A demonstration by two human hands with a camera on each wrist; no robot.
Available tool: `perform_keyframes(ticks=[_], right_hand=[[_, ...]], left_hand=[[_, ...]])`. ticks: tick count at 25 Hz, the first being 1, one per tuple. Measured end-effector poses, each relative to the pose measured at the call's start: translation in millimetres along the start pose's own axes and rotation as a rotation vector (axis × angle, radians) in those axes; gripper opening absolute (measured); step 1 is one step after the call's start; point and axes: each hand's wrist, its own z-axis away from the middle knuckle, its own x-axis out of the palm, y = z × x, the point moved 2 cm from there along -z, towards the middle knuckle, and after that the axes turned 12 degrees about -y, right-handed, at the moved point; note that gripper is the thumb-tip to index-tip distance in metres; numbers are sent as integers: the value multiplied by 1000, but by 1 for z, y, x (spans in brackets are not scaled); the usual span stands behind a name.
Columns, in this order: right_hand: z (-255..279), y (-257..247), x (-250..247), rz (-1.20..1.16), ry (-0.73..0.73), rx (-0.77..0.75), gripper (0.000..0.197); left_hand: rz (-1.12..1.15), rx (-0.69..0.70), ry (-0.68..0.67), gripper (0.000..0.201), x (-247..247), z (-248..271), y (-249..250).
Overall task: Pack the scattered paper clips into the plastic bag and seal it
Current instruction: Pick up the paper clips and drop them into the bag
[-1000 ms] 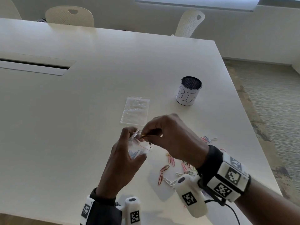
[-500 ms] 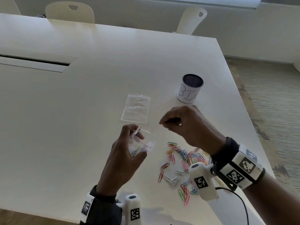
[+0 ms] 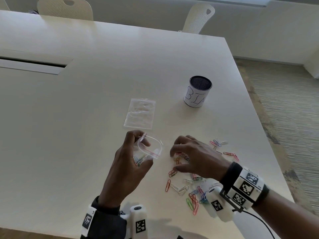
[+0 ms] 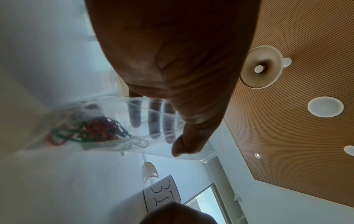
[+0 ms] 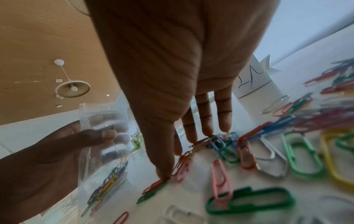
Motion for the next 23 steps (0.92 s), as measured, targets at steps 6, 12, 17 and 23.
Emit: perform_keyframes(ticks=[6, 12, 17, 23], right_hand=[[12, 12, -9, -87, 11, -2, 14], [26, 10, -8, 64, -127, 57, 68], [22, 9, 4, -16, -10, -17, 33], [19, 7, 2, -47, 6, 10, 18]], left_hand=[[0, 8, 7, 54, -2, 0, -1], [-7, 10, 4, 52, -2, 0, 0], [-10, 17, -3, 52, -1, 0, 1], [-19, 25, -1, 52, 0, 1, 3]])
